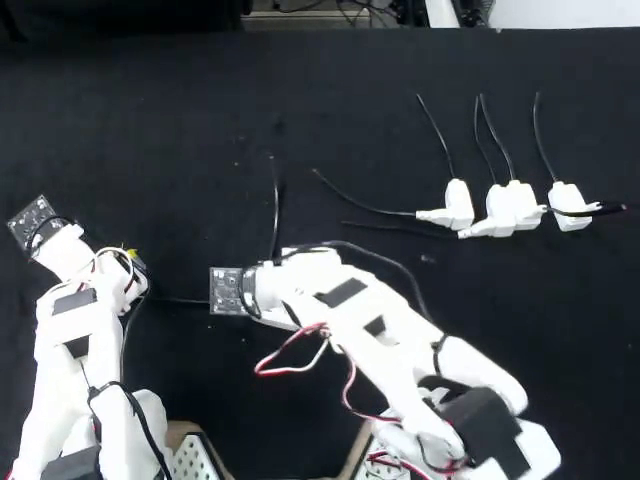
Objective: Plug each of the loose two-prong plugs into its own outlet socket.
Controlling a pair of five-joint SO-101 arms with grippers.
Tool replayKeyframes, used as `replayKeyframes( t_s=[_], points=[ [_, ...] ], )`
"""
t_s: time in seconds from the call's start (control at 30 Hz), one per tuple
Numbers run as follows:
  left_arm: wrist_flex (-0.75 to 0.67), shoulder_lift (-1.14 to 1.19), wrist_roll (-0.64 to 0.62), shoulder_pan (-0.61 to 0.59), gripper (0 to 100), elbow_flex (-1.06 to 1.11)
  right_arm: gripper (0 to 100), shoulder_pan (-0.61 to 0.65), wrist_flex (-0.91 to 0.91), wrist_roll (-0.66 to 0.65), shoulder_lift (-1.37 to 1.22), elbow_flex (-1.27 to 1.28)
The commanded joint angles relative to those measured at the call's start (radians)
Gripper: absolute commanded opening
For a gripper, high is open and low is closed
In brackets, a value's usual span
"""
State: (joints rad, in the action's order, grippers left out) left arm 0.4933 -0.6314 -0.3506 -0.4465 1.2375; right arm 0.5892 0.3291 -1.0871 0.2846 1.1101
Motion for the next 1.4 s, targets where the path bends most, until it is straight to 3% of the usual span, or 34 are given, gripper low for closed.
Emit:
replayKeyframes(
  t_s=[0.0, 0.23, 0.67, 1.0, 1.37],
  points=[
    [-0.008, -0.026, -0.002, -0.010, 19, -0.031, 17.0, 0.054, -0.017, 0.018, -0.015, -0.061],
    [-0.008, -0.026, -0.002, -0.008, 19, -0.033, 17.0, 0.164, -0.014, 0.021, 0.050, -0.038],
    [-0.008, -0.026, -0.002, -0.028, 19, -0.036, 16.9, 0.164, -0.014, 0.015, -0.027, -0.105],
    [-0.008, -0.025, -0.005, -0.145, 19, -0.053, 16.9, 0.166, 0.215, -0.130, -0.110, -0.278],
    [-0.006, -0.025, -0.005, -0.147, 19, -0.054, 16.8, 0.169, 0.218, -0.190, -0.170, -0.308]
  ],
)
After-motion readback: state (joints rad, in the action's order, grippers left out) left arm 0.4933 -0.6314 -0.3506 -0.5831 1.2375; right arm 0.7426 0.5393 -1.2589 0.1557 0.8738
